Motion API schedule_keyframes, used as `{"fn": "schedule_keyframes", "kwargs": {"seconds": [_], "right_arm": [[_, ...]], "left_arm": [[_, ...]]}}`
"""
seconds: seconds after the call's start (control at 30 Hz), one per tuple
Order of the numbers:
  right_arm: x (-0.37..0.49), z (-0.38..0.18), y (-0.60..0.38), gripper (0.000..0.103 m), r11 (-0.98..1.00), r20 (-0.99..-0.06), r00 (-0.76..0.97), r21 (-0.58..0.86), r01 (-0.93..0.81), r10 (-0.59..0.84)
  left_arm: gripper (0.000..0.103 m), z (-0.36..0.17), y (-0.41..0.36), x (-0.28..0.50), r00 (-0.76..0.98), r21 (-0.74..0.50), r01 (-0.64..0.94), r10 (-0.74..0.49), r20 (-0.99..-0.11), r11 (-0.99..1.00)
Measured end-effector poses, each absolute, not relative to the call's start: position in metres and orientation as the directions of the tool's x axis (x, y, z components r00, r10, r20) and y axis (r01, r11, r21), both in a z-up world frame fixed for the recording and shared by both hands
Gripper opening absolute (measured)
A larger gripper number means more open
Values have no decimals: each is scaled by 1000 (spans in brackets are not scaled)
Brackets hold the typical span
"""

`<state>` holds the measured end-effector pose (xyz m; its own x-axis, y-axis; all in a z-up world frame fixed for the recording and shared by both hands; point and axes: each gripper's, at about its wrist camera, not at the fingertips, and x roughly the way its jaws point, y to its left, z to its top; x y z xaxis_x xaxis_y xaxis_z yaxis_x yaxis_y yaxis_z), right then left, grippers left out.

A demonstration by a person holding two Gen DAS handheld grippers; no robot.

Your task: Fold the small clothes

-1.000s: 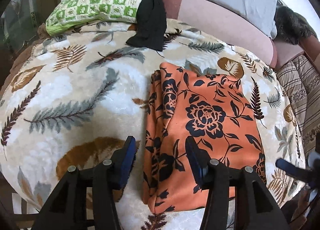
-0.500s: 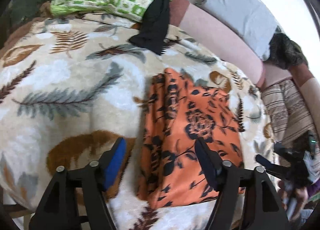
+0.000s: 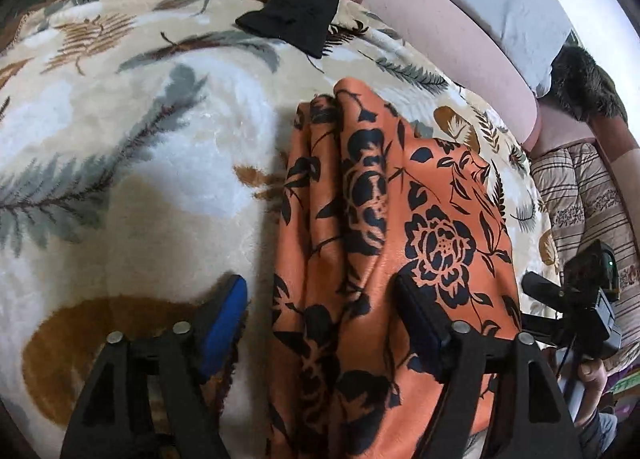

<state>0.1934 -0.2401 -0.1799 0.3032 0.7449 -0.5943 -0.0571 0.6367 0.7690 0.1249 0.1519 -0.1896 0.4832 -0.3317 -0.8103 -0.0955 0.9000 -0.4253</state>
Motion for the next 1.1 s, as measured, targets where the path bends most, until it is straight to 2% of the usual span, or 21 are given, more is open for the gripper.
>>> {"fn": "schedule_keyframes", "kwargs": {"seconds": [0.1, 0.13, 0.17, 0.2, 0.23, 0.3, 0.43, 0.5, 0.63, 0.73, 1.1], "right_arm": [[200, -180, -222, 92, 651, -609, 276, 753, -94, 744], [201, -179, -216, 90, 680, -636, 273, 726, -105, 721], [203, -179, -211, 84, 695, -652, 270, 711, -106, 709], [204, -179, -208, 71, 703, -661, 269, 703, -104, 701], [205, -180, -207, 65, 704, -663, 266, 703, -99, 700], [205, -178, -207, 56, 712, -671, 266, 695, -98, 692], [195, -152, -198, 46, 748, -685, 311, 641, -173, 659], [188, -134, -193, 43, 750, -673, 337, 624, -219, 658], [166, -100, -191, 43, 781, -678, 388, 554, -287, 624], [146, -75, -208, 43, 776, -643, 437, 550, -308, 629], [132, -12, -290, 43, 779, -568, 546, 543, -314, 616]], "left_arm": [[76, -193, 154, 127, 488, -450, -90, -355, -798, 889], [65, -195, 154, 129, 486, -464, -82, -372, -791, 882], [57, -196, 154, 130, 478, -483, -71, -395, -784, 873], [47, -198, 155, 131, 468, -509, -63, -425, -775, 859], [42, -197, 155, 131, 467, -519, -70, -432, -772, 852], [37, -194, 152, 130, 468, -511, -52, -431, -772, 858], [26, -180, 150, 123, 496, -495, -26, -419, -760, 868], [25, -170, 148, 117, 515, -495, -11, -419, -748, 869], [25, -132, 140, 93, 584, -518, 56, -449, -676, 854], [25, -108, 129, 82, 609, -512, 103, -461, -645, 853], [25, -34, 50, 97, 644, -423, 238, -468, -606, 875]]}}
